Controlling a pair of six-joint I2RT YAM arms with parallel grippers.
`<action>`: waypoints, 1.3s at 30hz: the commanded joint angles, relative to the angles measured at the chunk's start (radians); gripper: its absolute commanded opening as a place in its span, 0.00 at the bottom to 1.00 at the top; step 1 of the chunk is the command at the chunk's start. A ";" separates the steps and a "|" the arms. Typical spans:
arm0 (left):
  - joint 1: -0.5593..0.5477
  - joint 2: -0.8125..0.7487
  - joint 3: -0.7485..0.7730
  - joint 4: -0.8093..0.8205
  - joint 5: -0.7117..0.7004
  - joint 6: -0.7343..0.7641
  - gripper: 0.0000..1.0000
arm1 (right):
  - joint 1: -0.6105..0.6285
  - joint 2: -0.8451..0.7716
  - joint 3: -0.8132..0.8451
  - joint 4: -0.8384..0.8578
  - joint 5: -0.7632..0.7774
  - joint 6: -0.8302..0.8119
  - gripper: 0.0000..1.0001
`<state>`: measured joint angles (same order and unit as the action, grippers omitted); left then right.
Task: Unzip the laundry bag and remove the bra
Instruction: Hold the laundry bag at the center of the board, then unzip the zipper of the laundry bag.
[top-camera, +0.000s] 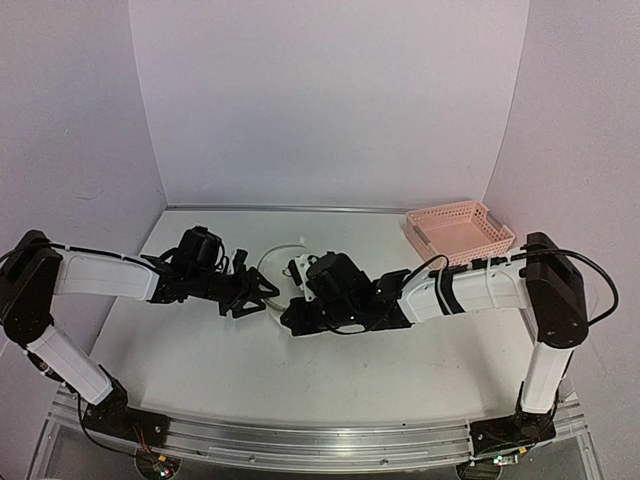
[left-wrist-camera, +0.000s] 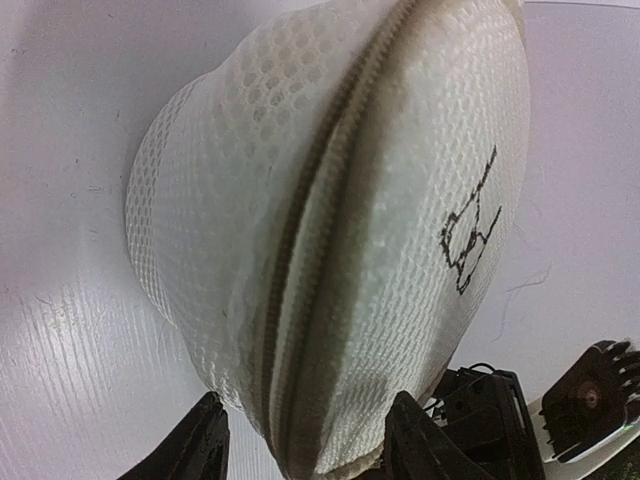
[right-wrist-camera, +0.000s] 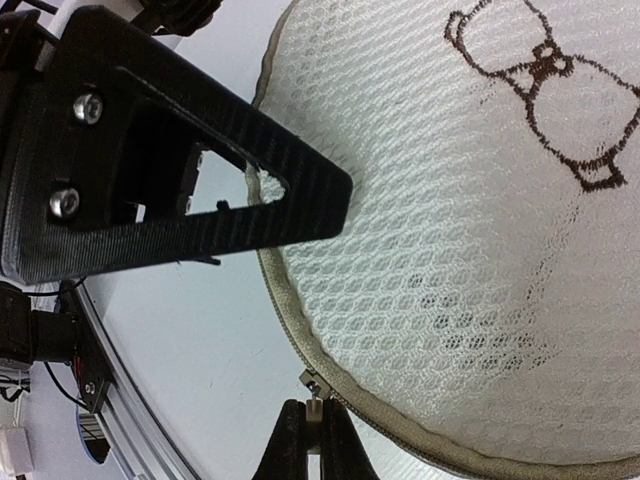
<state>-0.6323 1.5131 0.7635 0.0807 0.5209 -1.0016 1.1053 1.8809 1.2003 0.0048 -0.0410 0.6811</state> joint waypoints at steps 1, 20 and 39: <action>-0.002 0.006 0.039 0.050 -0.016 0.002 0.47 | 0.004 -0.074 -0.028 0.035 -0.011 -0.005 0.00; -0.003 0.003 0.088 0.049 0.038 0.035 0.00 | 0.004 -0.145 -0.146 0.075 0.006 -0.012 0.00; -0.009 -0.030 0.134 -0.046 0.199 0.241 0.00 | -0.107 -0.296 -0.384 0.074 0.096 -0.149 0.00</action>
<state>-0.6407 1.5360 0.8280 0.0689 0.6670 -0.8516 1.0348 1.6547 0.8463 0.0669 0.0109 0.6079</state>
